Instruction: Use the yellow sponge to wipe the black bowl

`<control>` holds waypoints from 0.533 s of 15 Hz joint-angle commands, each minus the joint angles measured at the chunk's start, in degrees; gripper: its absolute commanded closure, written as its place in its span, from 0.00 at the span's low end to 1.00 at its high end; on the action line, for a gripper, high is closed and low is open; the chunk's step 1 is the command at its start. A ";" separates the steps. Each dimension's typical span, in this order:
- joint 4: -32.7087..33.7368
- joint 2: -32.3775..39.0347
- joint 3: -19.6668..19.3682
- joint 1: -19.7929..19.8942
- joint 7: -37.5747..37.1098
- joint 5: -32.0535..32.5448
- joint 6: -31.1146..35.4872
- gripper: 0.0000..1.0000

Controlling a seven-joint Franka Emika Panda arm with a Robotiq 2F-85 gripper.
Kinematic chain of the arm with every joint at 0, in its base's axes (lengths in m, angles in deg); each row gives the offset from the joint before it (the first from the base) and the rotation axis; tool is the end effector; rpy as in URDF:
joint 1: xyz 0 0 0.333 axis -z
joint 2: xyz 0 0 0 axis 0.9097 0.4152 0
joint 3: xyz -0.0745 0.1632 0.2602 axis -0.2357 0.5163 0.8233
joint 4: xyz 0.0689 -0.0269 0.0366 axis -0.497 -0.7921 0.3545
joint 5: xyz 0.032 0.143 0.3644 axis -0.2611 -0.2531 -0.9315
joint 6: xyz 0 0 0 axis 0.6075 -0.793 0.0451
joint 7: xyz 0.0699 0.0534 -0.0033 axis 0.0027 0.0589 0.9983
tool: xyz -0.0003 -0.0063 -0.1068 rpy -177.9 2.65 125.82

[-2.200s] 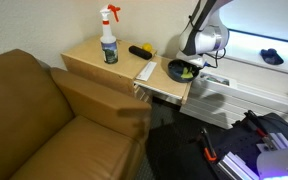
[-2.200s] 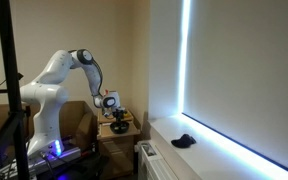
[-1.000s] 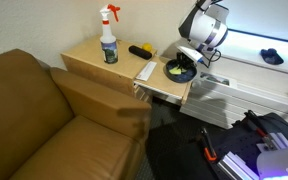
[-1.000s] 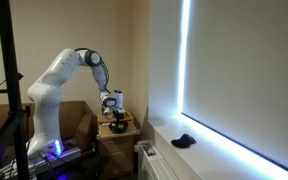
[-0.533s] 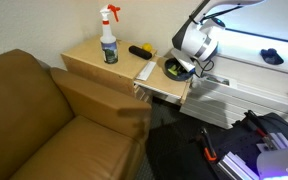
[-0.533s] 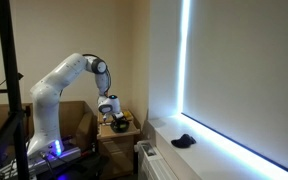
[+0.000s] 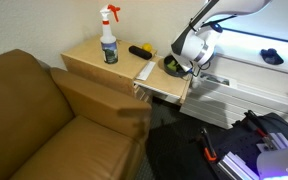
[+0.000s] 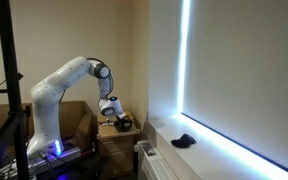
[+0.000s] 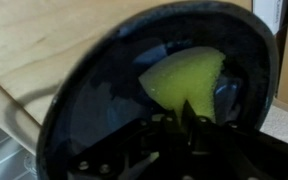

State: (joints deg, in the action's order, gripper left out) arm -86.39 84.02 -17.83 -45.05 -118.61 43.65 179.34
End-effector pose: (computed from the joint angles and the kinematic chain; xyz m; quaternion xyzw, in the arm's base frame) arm 0.5716 -0.0473 0.0761 -0.8008 0.5413 -0.1991 0.1613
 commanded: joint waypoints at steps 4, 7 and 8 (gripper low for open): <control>-2.58 -1.10 2.49 4.74 -1.50 3.59 -6.79 0.97; -3.08 -4.05 0.76 3.80 -0.85 1.37 -13.51 0.97; -3.08 -5.33 -0.67 2.58 -0.66 0.43 -16.11 0.97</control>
State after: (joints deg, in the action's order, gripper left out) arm -86.27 82.86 -16.83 -41.80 -119.68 45.83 171.01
